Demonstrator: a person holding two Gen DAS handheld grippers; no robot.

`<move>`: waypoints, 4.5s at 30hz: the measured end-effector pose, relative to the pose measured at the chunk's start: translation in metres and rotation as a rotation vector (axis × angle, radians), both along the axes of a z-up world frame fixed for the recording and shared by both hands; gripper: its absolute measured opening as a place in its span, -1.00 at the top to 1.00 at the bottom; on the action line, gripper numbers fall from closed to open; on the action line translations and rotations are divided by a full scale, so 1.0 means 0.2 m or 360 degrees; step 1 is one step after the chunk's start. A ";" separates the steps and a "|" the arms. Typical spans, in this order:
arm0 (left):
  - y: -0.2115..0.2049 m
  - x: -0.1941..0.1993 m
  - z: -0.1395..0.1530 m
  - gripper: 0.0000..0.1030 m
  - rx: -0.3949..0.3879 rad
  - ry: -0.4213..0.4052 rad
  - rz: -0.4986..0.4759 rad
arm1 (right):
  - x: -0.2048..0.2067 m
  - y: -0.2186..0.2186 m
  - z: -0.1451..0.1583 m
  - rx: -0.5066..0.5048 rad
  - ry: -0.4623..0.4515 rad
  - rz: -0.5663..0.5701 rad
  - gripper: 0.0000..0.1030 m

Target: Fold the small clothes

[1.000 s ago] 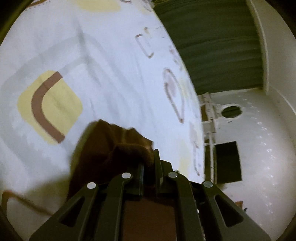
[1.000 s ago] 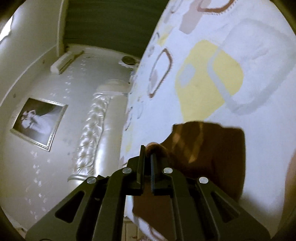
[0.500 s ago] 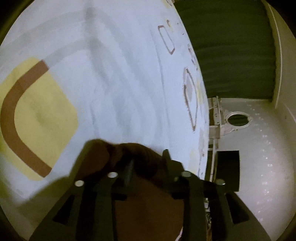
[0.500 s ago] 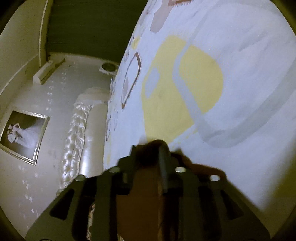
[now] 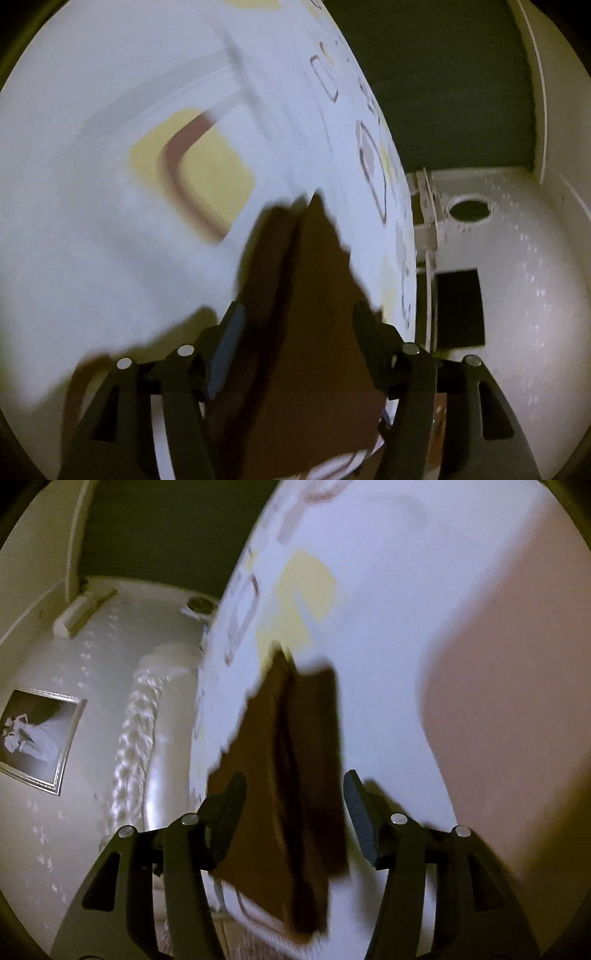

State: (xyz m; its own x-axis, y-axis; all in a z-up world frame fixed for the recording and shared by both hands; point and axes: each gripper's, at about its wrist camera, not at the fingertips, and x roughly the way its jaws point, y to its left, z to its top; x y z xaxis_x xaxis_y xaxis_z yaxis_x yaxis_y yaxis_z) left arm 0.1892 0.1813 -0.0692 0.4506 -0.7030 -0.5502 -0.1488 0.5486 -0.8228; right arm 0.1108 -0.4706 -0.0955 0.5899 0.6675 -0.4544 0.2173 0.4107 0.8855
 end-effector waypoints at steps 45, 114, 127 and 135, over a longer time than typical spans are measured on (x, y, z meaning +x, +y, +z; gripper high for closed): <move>-0.13 -0.37 -0.07 0.87 0.0193 0.0252 0.0088 | -0.19 0.39 -0.04 -0.0008 0.0045 0.0313 0.92; -0.51 -0.40 0.39 0.89 0.0550 -0.0329 -0.0092 | 0.95 1.76 0.71 -0.0911 -0.0033 0.0877 0.81; -1.25 -0.50 0.53 0.89 0.0708 -0.0497 -0.0477 | 0.78 0.84 0.81 -0.0518 -0.0205 0.0605 0.82; -1.58 -0.59 0.41 0.89 0.0810 -0.0452 -0.0650 | 0.66 0.44 0.59 -0.0385 -0.0170 0.0504 0.82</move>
